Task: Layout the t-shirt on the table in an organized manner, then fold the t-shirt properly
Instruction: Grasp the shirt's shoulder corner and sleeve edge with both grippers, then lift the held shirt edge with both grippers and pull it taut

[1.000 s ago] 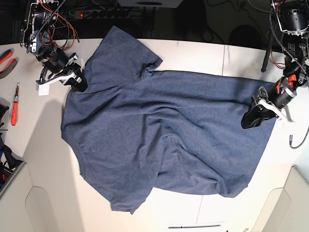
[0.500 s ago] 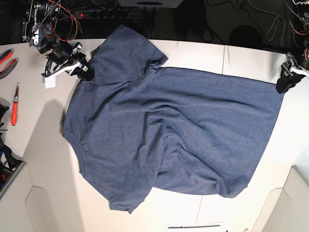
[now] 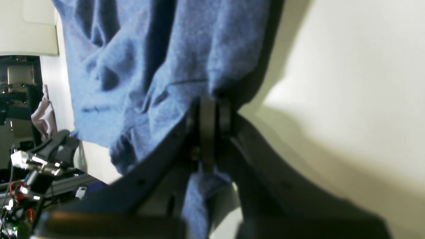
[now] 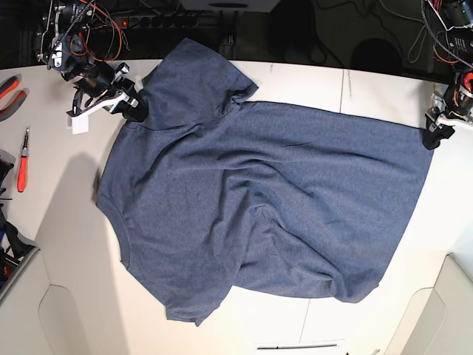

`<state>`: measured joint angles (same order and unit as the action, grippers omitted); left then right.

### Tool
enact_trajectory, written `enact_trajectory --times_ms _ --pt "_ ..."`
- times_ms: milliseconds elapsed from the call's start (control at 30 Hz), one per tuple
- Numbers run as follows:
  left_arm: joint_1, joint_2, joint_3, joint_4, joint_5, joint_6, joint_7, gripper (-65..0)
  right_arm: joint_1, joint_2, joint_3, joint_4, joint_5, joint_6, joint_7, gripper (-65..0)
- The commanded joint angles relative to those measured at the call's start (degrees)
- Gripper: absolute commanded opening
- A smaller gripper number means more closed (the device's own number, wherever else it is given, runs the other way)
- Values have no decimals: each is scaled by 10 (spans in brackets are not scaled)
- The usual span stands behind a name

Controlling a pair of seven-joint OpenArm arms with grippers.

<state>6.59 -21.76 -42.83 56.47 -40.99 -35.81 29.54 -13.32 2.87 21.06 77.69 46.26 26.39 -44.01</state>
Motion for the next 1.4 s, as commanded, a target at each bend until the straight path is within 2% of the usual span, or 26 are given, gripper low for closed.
enact_trajectory --times_ms 0,300,367,400,467,500,633,767,933,1167,1367 --pt "-13 -11 -3 -4 -2 3 -1 -304 1 2 -2 5 11 5 -6 -650" --pt "-37 -21 -3 -48 -10 3 3 -311 1 5 -2 5 11 5 -6 -650" --pt "-37 -21 -3 -48 -14 3 8 -385 1 4 -2 5 11 5 -6 -650" --pt "-37 -21 -3 -48 -20 3 11 -450 1 5 -2 5 12 5 -6 -650" --pt "-35 -21 -3 -48 -28 0 12 -625 1 5 -2 5 11 5 -6 -650" --pt "-35 -21 -3 -48 -31 0 12 -650 1 5 -2 5 11 5 -7 -650" --pt "-27 -24 -3 -47 -75 -42 31 -650 -8 5 -2 16 21 12 -15 -650" --pt "2 -31 -3 -38 -154 -42 66 -650 -35 5 -1 60 24 24 -17 -650" --pt "26 -32 -3 -25 -209 -42 103 -650 -50 5 10 118 24 24 -30 -650" --pt "67 -31 -11 19 -229 -42 115 -650 -58 6 51 159 22 24 -47 -650" --pt "100 -31 -57 65 -261 -42 148 -650 -73 16 75 160 42 24 -56 -650"
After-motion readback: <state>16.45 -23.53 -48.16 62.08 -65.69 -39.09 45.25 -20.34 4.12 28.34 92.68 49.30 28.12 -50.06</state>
